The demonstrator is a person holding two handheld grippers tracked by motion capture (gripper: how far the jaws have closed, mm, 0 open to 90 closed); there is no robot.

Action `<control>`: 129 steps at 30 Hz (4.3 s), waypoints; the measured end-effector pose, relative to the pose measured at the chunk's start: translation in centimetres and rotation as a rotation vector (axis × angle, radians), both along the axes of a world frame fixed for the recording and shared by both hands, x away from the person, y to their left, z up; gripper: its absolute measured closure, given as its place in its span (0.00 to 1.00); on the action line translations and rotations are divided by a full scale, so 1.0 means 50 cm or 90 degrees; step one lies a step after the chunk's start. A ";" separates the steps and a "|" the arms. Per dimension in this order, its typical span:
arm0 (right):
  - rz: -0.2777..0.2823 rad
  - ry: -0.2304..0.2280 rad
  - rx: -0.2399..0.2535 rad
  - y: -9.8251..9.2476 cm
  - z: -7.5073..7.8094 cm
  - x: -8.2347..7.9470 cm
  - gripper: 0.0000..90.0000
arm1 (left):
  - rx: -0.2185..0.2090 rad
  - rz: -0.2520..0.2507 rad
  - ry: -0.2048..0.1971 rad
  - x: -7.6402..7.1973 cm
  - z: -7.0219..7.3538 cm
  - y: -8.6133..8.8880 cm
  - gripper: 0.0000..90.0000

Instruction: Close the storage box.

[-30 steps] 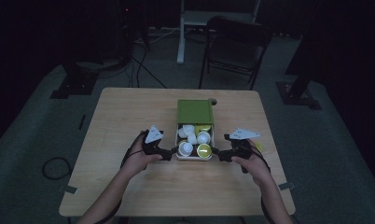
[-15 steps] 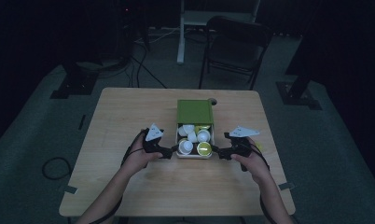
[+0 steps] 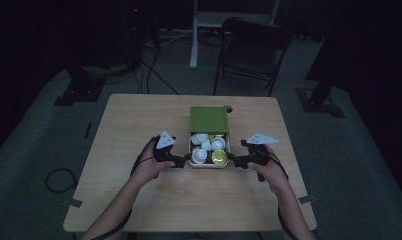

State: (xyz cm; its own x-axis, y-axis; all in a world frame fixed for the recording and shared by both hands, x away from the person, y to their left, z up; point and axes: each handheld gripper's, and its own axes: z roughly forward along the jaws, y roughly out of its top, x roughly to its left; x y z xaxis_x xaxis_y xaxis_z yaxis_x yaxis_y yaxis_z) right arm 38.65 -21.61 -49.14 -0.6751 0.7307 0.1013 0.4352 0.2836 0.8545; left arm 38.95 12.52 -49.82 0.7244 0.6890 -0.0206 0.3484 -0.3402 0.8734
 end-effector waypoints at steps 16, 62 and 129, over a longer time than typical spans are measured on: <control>-0.012 0.003 -0.001 0.001 0.002 0.017 0.14 | -0.001 0.004 0.001 0.014 0.003 -0.002 0.06; -0.049 -0.001 -0.018 0.011 0.004 0.078 0.12 | 0.017 0.033 -0.014 0.069 0.009 -0.011 0.06; -0.077 -0.028 -0.011 0.014 0.002 0.046 0.12 | -0.004 0.046 0.019 0.026 0.022 0.013 0.06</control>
